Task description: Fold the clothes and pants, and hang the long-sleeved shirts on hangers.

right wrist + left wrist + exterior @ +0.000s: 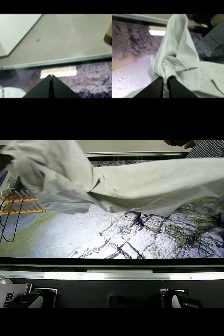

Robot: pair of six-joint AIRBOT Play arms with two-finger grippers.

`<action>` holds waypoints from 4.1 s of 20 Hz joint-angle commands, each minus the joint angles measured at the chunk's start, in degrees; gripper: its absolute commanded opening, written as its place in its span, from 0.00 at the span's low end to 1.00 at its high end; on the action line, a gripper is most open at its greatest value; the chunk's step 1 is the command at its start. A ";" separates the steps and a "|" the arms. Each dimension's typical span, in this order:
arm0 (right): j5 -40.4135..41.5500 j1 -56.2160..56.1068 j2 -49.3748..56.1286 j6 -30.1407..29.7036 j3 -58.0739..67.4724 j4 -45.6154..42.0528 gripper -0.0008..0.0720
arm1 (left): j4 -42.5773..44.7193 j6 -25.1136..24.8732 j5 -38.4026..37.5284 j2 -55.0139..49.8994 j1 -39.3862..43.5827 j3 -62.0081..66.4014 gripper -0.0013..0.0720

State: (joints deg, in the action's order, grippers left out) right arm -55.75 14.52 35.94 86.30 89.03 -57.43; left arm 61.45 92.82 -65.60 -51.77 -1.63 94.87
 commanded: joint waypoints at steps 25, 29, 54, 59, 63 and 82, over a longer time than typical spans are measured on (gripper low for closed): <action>7.21 -13.53 68.54 18.34 8.44 -1.18 0.05 | -3.54 8.35 24.09 -30.60 -0.79 -31.19 0.05; 4.57 -13.60 69.96 18.29 8.46 -1.11 0.38 | -8.57 3.04 23.39 -35.34 -0.81 -30.77 0.21; -15.21 13.03 34.80 -14.64 -51.80 0.61 0.59 | -7.28 -10.38 -4.50 -11.54 -30.73 -42.25 0.74; -14.34 13.03 40.44 -16.96 -51.80 4.66 0.59 | -7.28 -10.34 -4.57 -11.54 -30.73 -42.25 0.74; -13.86 13.00 40.65 -17.55 -52.00 4.83 0.59 | -7.26 -10.36 -4.68 -11.61 -30.73 -42.25 0.74; -13.99 13.03 40.59 -21.53 -53.92 15.02 0.05 | -8.07 -24.09 2.03 -23.63 -25.55 -48.04 0.74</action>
State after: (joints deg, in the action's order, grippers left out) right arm -69.06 27.53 76.58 64.51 35.14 -42.94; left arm 54.04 71.20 -67.42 -72.86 -29.34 47.68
